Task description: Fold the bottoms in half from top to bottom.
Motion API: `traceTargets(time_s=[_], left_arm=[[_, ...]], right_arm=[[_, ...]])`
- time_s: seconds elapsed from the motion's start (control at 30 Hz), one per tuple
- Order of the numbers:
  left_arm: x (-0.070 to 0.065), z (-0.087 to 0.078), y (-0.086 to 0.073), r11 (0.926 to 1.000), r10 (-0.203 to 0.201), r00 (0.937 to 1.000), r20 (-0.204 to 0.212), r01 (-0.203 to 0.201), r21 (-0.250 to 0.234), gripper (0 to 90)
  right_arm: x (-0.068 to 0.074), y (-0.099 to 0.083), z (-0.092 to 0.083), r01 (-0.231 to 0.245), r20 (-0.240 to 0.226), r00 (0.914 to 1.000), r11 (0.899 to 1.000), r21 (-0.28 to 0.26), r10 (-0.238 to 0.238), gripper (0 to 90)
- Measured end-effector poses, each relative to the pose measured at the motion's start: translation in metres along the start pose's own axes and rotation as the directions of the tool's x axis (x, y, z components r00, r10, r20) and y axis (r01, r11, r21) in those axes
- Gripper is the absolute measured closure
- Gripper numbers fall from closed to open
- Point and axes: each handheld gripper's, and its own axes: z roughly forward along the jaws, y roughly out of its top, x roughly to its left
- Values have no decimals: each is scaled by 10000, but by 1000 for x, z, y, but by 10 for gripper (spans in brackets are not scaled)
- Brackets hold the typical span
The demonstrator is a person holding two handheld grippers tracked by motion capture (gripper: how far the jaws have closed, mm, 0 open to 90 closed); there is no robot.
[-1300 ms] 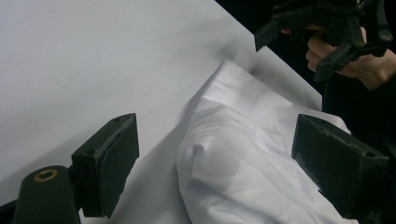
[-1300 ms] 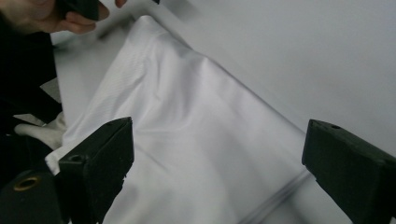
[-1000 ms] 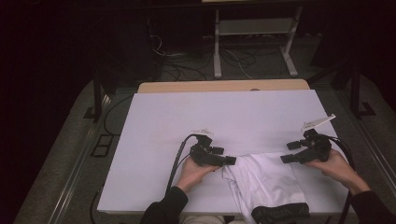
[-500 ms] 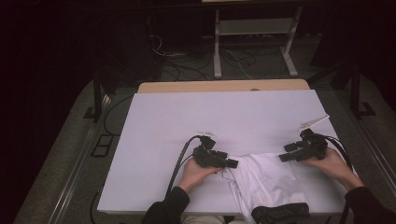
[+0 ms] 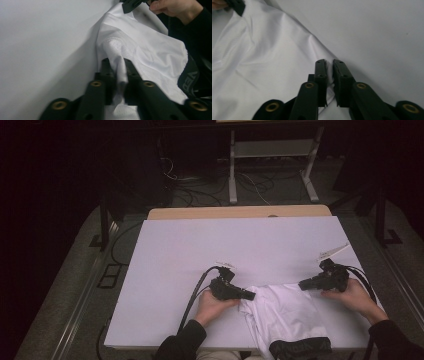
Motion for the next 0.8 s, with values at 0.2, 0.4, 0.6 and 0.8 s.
traceTargets(time_s=[0.2,0.4,0.6,0.8], left_arm=[[-4,-11,4,9998,145,9995,287,-141,-155,842],[-1,-33,11,9993,201,9997,101,-198,-308,843],[5,-57,22,9982,213,9993,-309,-230,-549,844],[13,-80,36,9981,262,9976,-634,-296,-538,844]], right_arm=[[3,8,-4,-252,-405,9989,9982,-538,230,843],[1,19,-3,-657,-632,9962,9939,-884,602,844],[-5,45,4,-1268,-699,9906,9811,-1463,1176,844],[-9,67,14,-1625,-939,9846,9696,-1827,1473,845]])
